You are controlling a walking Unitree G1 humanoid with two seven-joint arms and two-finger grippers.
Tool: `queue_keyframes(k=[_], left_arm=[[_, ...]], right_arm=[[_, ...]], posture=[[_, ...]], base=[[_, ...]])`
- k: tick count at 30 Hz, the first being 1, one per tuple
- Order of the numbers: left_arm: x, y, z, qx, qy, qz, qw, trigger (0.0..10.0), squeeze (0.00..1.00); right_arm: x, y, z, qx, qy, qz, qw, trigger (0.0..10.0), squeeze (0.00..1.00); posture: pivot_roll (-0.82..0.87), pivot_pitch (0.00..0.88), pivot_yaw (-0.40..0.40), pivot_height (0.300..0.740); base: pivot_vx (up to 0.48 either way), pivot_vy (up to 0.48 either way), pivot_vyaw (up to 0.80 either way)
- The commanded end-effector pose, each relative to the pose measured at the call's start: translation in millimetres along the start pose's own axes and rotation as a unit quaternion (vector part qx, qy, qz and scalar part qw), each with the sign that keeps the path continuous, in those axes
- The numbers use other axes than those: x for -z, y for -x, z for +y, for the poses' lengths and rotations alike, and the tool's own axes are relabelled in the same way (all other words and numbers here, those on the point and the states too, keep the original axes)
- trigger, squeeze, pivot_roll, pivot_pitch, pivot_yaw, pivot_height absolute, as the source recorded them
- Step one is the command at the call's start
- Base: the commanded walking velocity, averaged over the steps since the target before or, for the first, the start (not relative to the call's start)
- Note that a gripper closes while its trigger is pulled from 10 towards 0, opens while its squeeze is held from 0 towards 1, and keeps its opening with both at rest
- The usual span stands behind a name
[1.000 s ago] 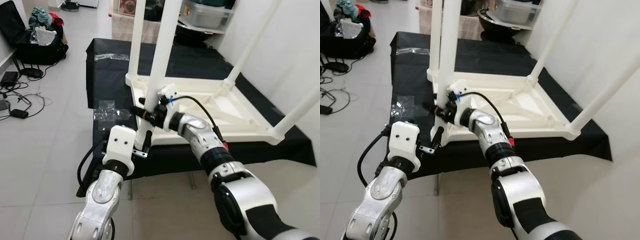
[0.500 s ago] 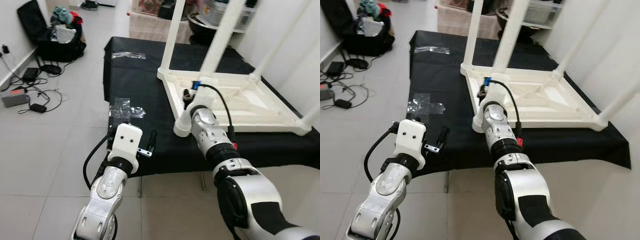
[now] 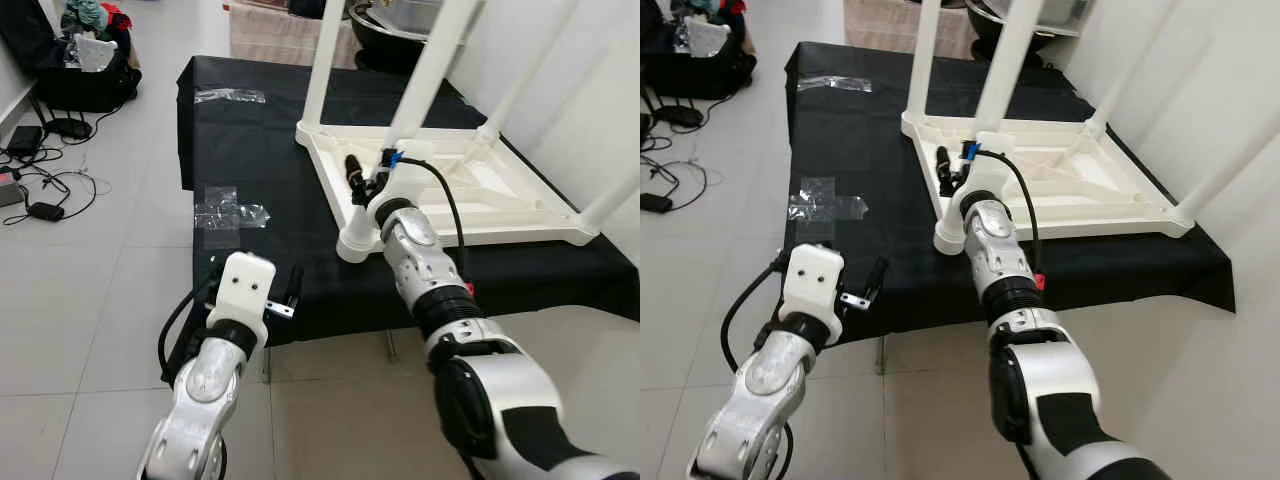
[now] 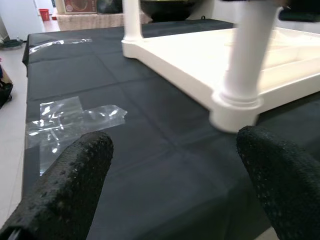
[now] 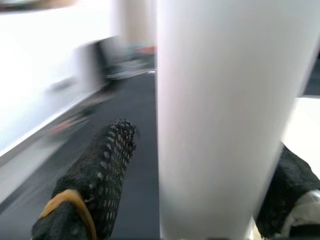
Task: Building children table
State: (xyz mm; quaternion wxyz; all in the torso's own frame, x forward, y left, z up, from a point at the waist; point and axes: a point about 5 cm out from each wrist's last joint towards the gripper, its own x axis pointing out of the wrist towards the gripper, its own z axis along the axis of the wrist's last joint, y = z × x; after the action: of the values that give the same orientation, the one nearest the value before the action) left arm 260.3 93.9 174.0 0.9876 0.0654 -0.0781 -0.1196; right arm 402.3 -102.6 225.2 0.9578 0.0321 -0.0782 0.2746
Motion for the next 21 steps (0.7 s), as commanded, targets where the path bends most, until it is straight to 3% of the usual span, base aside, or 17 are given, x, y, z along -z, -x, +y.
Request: queue_keyframes(k=[1,2,5,7,11,12,13,15,16,17,19,21], left_arm=[[-0.8,1.8,-3.8,0.003,0.001,-0.006,1.000,10.0,0.00],[-0.2,1.6,-2.5,0.000,0.001,-0.005,1.000,10.0,0.00],[-0.4,1.2,-1.6,-0.002,-0.002,-0.006,1.000,10.0,0.00],[-1.7,-0.5,-0.3,-0.003,-0.004,-0.010,1.000,10.0,0.00],[-3.5,-1.5,1.4,-0.005,-0.004,-0.013,1.000,10.0,0.00],[-6.2,-3.2,3.6,-0.007,-0.007,-0.017,1.000,10.0,0.00],[-6.2,-3.2,3.6,-0.007,-0.007,-0.017,1.000,10.0,0.00],[-7.6,-4.2,5.0,-0.009,-0.008,-0.018,1.000,10.0,0.00],[-7.6,-4.2,5.0,-0.009,-0.008,-0.018,1.000,10.0,0.00],[-7.7,-4.7,5.1,-0.010,-0.006,-0.018,1.000,10.0,0.00],[-7.9,-4.9,4.8,-0.009,-0.006,-0.018,1.000,10.0,0.00],[-8.0,-5.4,4.2,-0.006,-0.008,-0.019,1.000,10.0,0.00]], right_arm=[[8.7,-0.2,27.7,-0.154,0.009,0.031,0.988,10.0,0.00],[10.2,4.9,29.5,-0.201,0.015,0.047,0.978,10.0,0.00],[11.0,10.1,31.2,-0.245,0.021,0.057,0.968,10.0,0.00],[7.4,15.7,33.0,-0.309,0.021,0.059,0.949,10.0,0.00],[2.4,11.5,34.4,-0.320,0.016,0.055,0.946,10.0,0.00],[-4.2,-7.4,34.9,-0.230,0.031,0.042,0.972,0.0,0.00],[-4.2,-7.4,34.9,-0.230,0.031,0.042,0.972,0.0,0.00],[-9.6,-18.5,33.2,-0.155,0.033,0.029,0.987,0.0,0.00],[-9.6,-18.5,33.2,-0.155,0.033,0.029,0.987,0.0,0.00],[-12.6,-21.4,26.5,-0.098,0.025,0.028,0.995,0.0,0.00],[-13.5,-21.5,22.6,-0.074,0.025,0.029,0.997,0.0,0.00],[-17.2,-21.1,12.7,-0.012,0.047,0.027,0.998,0.0,0.00]], posture=[[0.12,0.077,-0.204,0.740],[0.12,0.077,-0.204,0.740],[0.12,0.078,-0.205,0.740],[0.12,0.088,-0.200,0.740],[0.12,0.100,-0.200,0.740],[0.12,0.114,-0.201,0.740],[0.12,0.114,-0.201,0.740],[0.12,0.113,-0.187,0.740],[0.12,0.113,-0.187,0.740],[0.12,0.120,-0.189,0.740],[0.12,0.120,-0.189,0.740],[0.11,0.136,-0.190,0.740]], base=[[0.000,0.000,0.00],[0.000,0.000,0.00],[0.000,0.000,0.00],[0.000,0.000,0.00],[0.000,0.000,0.00],[0.000,0.000,0.00],[0.000,0.000,0.00],[0.000,0.000,0.00],[0.000,0.000,0.00],[0.000,0.000,0.00],[0.000,0.000,0.00],[0.000,0.000,0.00]])
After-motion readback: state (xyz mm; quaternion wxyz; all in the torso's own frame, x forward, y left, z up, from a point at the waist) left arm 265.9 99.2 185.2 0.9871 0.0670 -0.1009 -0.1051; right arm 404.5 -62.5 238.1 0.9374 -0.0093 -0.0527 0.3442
